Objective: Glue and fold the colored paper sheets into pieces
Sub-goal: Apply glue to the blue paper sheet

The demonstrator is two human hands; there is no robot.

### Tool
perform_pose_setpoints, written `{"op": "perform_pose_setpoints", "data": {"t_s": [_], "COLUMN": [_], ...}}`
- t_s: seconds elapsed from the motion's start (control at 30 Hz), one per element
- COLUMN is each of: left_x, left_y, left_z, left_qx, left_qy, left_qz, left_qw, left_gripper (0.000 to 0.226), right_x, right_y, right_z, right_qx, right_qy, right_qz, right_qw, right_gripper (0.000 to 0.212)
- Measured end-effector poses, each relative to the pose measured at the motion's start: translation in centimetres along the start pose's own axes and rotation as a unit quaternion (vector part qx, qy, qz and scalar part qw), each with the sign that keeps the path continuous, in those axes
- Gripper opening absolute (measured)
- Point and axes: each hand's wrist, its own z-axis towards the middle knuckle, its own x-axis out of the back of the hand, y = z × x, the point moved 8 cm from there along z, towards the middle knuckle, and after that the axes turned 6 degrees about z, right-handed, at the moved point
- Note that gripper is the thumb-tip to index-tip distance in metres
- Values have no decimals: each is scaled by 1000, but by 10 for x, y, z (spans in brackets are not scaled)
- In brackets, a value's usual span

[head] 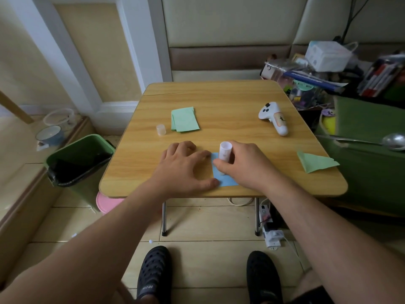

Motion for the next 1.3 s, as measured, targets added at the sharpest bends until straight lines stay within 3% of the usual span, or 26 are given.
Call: {"op": "perform_pose_setpoints", "data": {"t_s": [0.43, 0.57, 0.7, 1.03, 1.3], "left_x": [-2, 0, 0, -2, -1], "left_y": [-1, 0, 1, -2, -2], "left_z": [2, 1, 1, 3, 2], "left_qx": [-10, -2, -2, -9, -1], "left_qy": [-13, 6, 9, -6, 11], "left_qz": [-2, -5, -8, -5, -12], "left_qw": [1000, 1000, 1000, 1000, 1000], "left_gripper": [94, 93, 93, 95, 111], "right_x": [30, 4, -10, 26, 20], "right_y": [23, 3, -7, 28, 12], "right_z": [-7, -7, -8, -11, -10], "right_qx": [-30, -5, 29, -43, -12], "right_qy": [70, 28, -12, 35, 62], "right_qz": [0, 54, 23, -10, 36], "right_qw": [997, 998, 999, 998, 997], "right_gripper": [28, 27, 26, 26, 31]}}
